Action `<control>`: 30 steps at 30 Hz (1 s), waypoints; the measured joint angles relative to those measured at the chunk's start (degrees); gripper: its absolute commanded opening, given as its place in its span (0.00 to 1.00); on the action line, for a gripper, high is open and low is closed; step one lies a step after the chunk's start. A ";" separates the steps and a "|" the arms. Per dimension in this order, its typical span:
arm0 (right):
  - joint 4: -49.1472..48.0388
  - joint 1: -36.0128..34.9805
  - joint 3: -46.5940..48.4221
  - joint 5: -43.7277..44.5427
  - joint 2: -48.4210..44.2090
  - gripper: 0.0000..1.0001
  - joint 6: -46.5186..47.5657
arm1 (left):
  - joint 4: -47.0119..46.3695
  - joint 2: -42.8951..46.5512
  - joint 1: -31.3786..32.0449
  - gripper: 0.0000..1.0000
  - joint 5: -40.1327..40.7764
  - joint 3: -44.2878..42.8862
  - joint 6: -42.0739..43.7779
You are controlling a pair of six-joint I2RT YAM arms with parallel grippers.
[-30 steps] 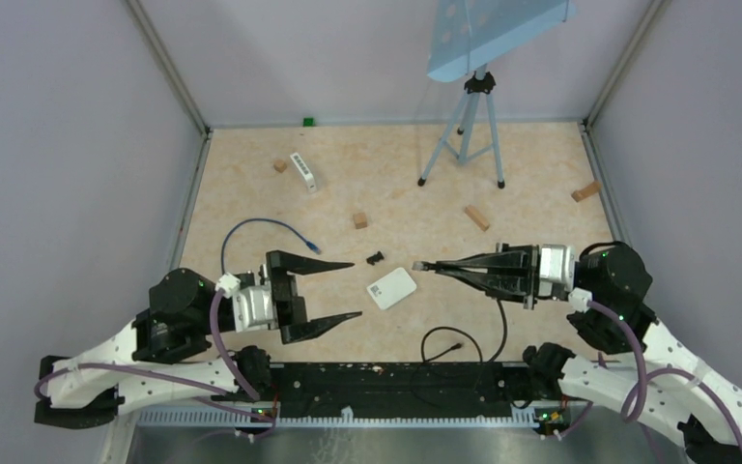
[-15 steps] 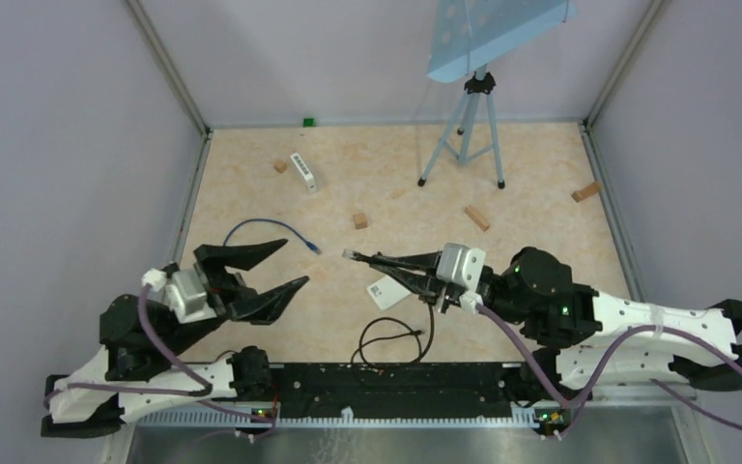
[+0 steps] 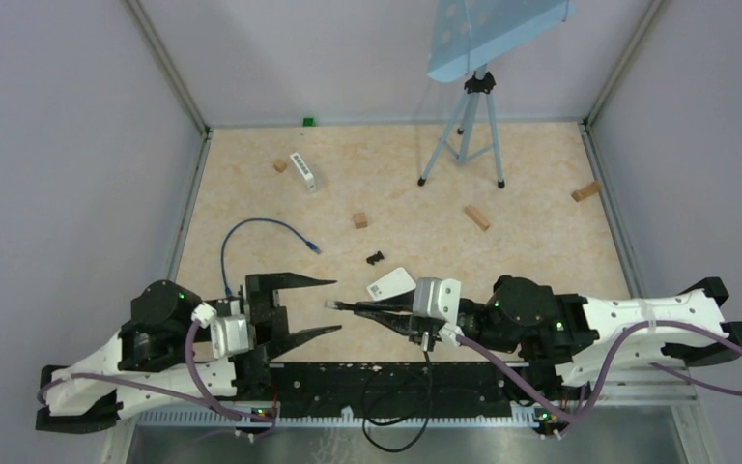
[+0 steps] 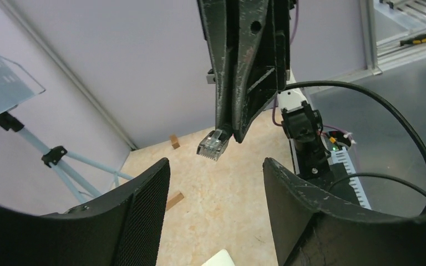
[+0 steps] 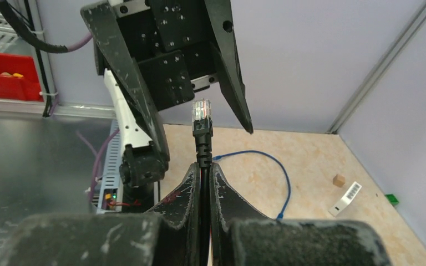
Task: Insert the plug into the switch port
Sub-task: Pick up the connector from the center of the board.
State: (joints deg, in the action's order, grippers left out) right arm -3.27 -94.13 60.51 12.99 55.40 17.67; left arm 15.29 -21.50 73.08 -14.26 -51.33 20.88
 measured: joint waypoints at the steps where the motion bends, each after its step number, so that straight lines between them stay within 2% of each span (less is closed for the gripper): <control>1: 0.09 0.00 -0.02 -0.44 0.00 0.00 -0.92 | 0.04 -1.14 0.00 0.58 -1.38 0.00 0.72; 7: 0.13 0.00 -0.09 -1.77 0.00 0.00 -3.54 | 0.02 -2.36 0.00 0.43 -5.66 -0.42 3.06; 9: 0.15 0.00 -0.09 -1.95 0.00 0.00 -4.00 | 0.00 -2.36 0.00 0.44 -6.80 -1.03 3.32; 12: 0.33 0.00 -0.11 -2.32 0.00 0.00 -4.44 | -0.07 -2.36 0.00 0.51 -8.04 -2.08 3.67; 15: 0.59 0.00 -0.11 -3.15 0.00 0.00 -4.74 | -0.17 -2.36 0.00 0.52 -8.68 -2.56 3.93; 27: 1.38 0.00 -0.11 -5.40 0.00 0.00 -4.83 | -0.15 -2.43 0.00 0.32 -9.38 -2.56 4.31; 30: 1.36 0.00 -0.11 -5.55 0.00 0.00 -4.81 | -0.11 -2.43 0.00 0.21 -9.86 -2.56 4.11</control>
State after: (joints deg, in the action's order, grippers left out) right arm -1.91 -94.13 60.40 7.44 55.40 12.86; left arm 15.18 -23.92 73.08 -24.12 -53.89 24.99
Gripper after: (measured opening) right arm 0.022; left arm 0.306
